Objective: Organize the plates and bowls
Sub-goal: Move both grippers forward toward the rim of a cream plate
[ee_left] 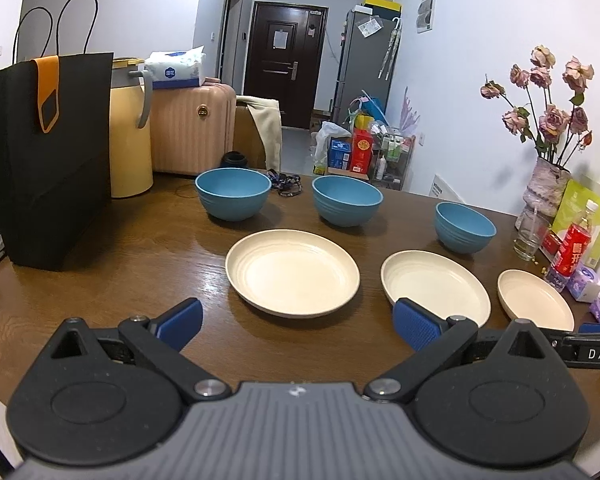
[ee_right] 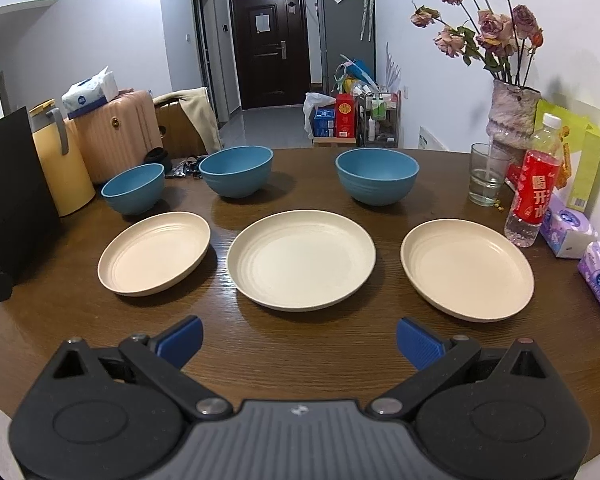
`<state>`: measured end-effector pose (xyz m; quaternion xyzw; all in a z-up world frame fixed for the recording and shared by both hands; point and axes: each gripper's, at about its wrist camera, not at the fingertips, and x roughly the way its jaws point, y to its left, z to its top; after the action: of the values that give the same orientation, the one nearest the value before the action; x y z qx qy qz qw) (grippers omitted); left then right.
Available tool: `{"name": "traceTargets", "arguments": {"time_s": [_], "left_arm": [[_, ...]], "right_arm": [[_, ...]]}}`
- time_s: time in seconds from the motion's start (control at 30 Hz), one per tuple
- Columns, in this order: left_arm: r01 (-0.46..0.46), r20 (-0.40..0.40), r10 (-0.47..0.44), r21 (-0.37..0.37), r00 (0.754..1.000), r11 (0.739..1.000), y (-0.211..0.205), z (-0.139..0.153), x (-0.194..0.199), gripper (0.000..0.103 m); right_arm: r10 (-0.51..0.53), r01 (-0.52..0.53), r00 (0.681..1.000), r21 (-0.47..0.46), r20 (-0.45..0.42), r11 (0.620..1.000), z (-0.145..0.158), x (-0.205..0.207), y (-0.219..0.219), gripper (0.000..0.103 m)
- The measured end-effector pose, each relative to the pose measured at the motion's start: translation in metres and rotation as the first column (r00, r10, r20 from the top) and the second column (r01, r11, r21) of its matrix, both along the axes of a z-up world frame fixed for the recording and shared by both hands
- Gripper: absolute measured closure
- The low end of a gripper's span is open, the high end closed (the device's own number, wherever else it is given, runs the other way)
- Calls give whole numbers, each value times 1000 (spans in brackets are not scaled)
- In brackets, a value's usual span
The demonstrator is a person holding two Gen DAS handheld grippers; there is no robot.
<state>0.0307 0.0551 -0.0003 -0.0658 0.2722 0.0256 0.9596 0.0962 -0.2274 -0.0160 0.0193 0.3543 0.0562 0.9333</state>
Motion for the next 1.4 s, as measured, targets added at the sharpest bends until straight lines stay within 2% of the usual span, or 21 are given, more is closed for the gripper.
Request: {"name": "traceTargets", "arguments": {"time_s": [0.63,0.83,1.13,1.4], "left_arm": [[57,-2,-57,-7,998,998,108,9,67,0],[102,-19,-103,-19,995,995,125,4,84,0],[156,-54,-157,-25,986,988,143,0,108,0],[196,-98,-198,-21,975,980,154,-3,131,0]], "right_arm": [[-68,69,997,27,-41,997,-2,45,100,0],[-111,112,991,17,-68,994,-6,50,115,0],[-117,117,987,-4,-110,993,-10,61,143,0],[-137,144,978,32,-160,989,-11,82,163,0]]}}
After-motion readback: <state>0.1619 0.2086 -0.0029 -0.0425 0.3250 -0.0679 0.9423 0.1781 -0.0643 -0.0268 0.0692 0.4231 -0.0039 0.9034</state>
